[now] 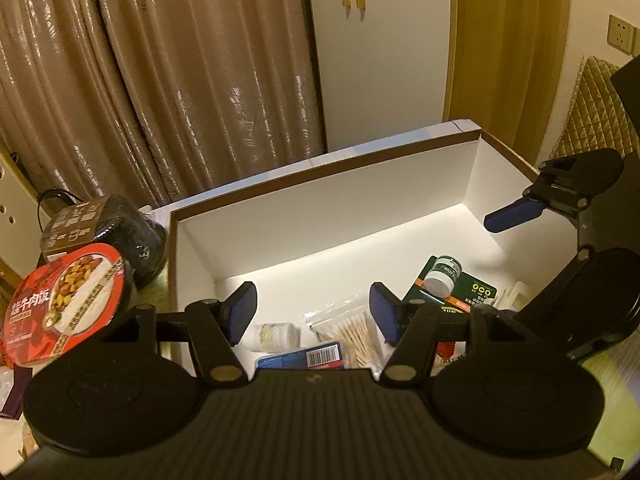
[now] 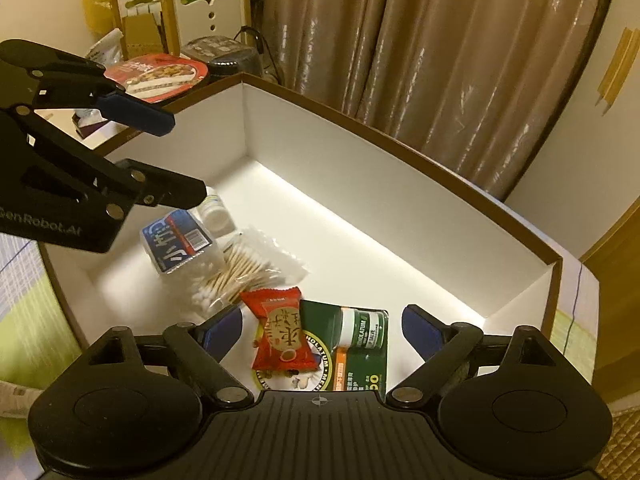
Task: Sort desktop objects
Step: 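Open the right tool over the box while the left tool releases the bottle inside, then withdraw both open tools from the box back over the remaining table items, then close the left tool on the white tube while the right tool grasps the purple tube, then carry the white tube with the left tool while the right tool carries the purple tube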
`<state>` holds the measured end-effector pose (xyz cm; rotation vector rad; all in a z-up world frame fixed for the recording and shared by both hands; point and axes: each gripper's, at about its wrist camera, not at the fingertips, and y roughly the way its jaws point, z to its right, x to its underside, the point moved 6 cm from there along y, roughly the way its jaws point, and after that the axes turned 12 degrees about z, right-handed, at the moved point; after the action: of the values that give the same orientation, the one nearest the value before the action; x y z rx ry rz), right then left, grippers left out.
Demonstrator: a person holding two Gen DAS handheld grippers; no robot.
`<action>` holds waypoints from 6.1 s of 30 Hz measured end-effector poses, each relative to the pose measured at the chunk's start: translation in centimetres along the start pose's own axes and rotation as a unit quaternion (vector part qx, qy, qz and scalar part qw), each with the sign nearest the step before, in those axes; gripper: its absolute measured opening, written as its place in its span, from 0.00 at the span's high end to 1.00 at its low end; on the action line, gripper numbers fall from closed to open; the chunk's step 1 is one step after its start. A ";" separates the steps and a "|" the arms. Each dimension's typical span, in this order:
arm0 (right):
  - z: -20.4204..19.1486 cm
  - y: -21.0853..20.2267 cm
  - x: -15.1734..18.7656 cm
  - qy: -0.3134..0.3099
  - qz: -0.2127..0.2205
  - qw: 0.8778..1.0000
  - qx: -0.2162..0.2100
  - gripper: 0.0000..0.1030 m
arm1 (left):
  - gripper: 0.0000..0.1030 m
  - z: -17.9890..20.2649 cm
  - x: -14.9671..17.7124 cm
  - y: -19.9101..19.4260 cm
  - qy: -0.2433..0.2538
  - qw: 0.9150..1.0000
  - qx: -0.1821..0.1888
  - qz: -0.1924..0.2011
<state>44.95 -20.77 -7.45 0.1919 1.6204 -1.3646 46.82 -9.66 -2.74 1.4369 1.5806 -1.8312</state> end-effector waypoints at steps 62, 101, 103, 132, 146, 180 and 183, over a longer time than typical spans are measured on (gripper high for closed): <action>-16.7 -27.4 19.4 0.086 0.004 0.992 0.093 0.13 | 0.01 5.5 19.9 -29.5 -0.075 0.997 0.000 -0.022; -19.6 -23.9 18.5 0.009 -0.007 0.999 0.035 0.13 | 0.01 7.6 23.3 -28.2 -0.022 0.997 0.020 -0.073; -19.1 -22.6 17.9 -0.012 -0.009 1.000 0.025 0.13 | 0.01 7.3 23.2 -27.5 -0.022 0.997 0.019 -0.075; -19.1 -4.4 14.0 -0.264 -0.091 0.940 -0.195 0.64 | 0.02 3.5 21.9 -18.4 -0.049 0.993 0.024 -0.106; -16.4 -8.7 15.6 -0.146 -0.064 0.974 -0.157 0.73 | 0.12 5.0 20.9 -13.7 0.008 0.992 0.064 -0.111; -15.4 -14.8 13.0 -0.057 0.018 0.996 -0.061 0.73 | 0.75 5.1 20.9 -16.5 -0.017 0.995 0.029 -0.091; -16.0 -15.6 12.7 -0.061 0.025 0.996 -0.053 0.73 | 0.76 5.0 20.5 -17.6 -0.017 0.996 0.026 -0.079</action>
<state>19.31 -18.77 -7.90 0.0841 1.5704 -1.2244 22.01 -1.01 -10.73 1.3271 1.6845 -1.9876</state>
